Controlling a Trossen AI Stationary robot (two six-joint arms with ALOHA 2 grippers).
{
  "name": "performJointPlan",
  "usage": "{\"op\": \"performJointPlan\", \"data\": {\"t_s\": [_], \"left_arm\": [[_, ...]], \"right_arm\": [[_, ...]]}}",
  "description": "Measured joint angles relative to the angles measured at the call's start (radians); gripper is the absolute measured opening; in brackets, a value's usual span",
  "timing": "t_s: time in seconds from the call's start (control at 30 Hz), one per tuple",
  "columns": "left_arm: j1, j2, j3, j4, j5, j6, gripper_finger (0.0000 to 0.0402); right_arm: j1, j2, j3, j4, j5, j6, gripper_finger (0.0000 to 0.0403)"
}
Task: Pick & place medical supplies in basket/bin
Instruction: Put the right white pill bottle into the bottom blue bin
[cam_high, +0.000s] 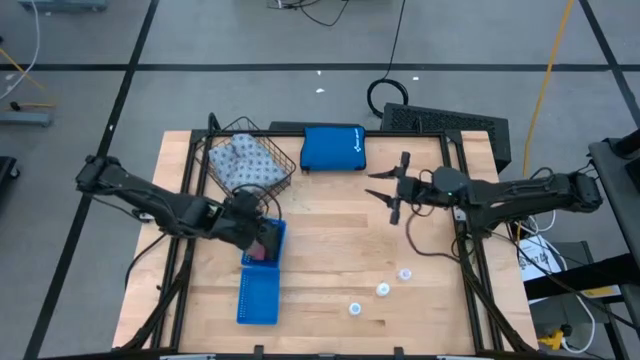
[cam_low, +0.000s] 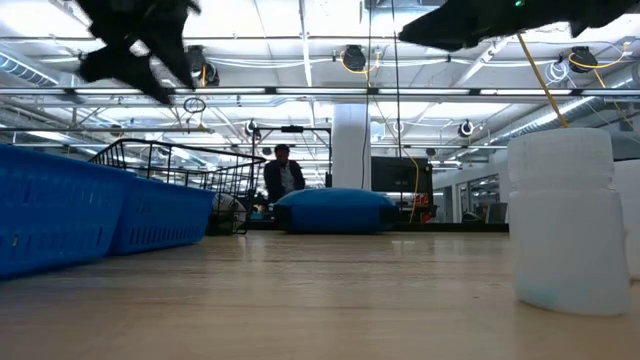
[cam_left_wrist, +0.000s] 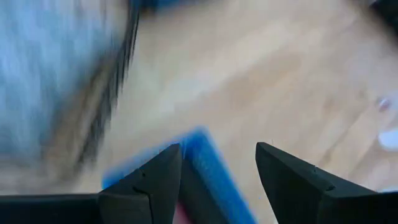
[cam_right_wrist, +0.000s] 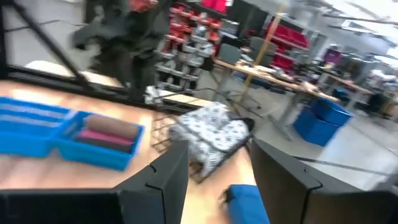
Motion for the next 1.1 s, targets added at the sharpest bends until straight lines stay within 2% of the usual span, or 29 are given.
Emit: {"op": "performJointPlan", "data": {"t_s": [0.1,0.2,0.33,0.47,0.53,0.67,0.77,0.87,0.97,1.1], "left_arm": [[-0.058,-0.008,0.0,0.147,-0.201,0.311,0.0213],[-0.114,-0.039,0.0,0.296,-0.288,0.599,0.0212],[-0.107,-0.128,-0.082,0.486,-0.251,0.794,0.0218],[-0.041,-0.245,-0.289,0.798,-0.091,0.957,0.0218],[-0.008,-0.314,-0.385,0.929,-0.052,0.999,0.0219],[0.028,-0.428,-0.535,1.113,-0.043,1.006,0.0219],[0.042,-0.475,-0.595,1.203,-0.043,1.007,0.022],[0.046,-0.494,-0.605,1.217,-0.042,1.007,0.0218],[0.046,-0.493,-0.605,1.226,-0.042,1.008,0.0221],[0.046,-0.493,-0.605,1.234,-0.042,1.008,0.0217]], "right_arm": [[0.053,-0.074,0.0,-0.094,-0.001,0.034,0.016],[0.121,-0.155,0.0,-0.231,-0.004,0.117,0.016],[0.236,-0.233,0.0,-0.4,-0.031,0.236,0.016],[0.353,-0.256,0.0,-0.564,-0.012,0.322,0.016],[0.4,-0.259,0.0,-0.669,0.029,0.403,0.016],[0.474,-0.258,0.0,-0.914,0.076,0.675,0.016],[0.537,-0.253,0.0,-1.098,0.075,0.901,0.0159],[0.607,-0.237,-0.001,-1.202,0.054,1.081,0.0152],[0.673,-0.215,-0.04,-1.147,0.014,1.173,0.0144],[0.748,-0.18,-0.158,-0.957,-0.077,1.246,0.0141]]}}
